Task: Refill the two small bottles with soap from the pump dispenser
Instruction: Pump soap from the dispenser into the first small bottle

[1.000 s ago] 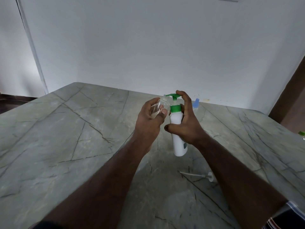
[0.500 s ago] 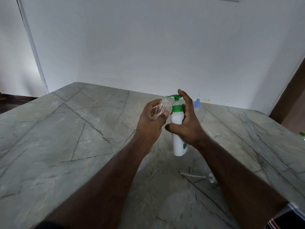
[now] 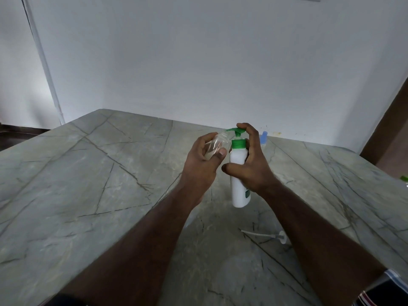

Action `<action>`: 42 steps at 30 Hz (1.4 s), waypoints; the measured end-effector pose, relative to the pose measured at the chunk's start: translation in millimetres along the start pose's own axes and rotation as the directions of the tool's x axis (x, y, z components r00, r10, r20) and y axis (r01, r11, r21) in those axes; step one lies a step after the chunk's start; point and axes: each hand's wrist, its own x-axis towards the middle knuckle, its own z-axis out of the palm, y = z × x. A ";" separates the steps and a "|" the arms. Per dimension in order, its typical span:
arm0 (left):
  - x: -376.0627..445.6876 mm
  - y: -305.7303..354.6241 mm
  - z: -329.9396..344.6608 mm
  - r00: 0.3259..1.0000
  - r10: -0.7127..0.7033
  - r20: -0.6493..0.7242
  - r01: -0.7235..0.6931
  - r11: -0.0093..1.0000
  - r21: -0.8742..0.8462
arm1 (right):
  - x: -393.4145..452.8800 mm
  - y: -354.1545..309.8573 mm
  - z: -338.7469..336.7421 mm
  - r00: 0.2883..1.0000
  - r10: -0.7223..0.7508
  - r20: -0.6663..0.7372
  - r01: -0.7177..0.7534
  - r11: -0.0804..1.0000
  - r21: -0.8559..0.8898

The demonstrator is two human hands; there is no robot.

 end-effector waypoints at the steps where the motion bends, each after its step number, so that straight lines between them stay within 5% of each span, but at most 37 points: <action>1: 0.3 0.0 0.1 1.000 0.000 -0.003 0.000 1.000 -0.002 | 0.0 -0.4 0.5 1.000 0.001 0.006 -0.001 1.000 0.011; 42: 2.4 1.4 -5.1 0.999 0.040 -0.024 -0.040 0.999 -0.018 | 3.2 -14.8 -11.8 0.994 0.066 0.090 -0.056 0.993 -0.105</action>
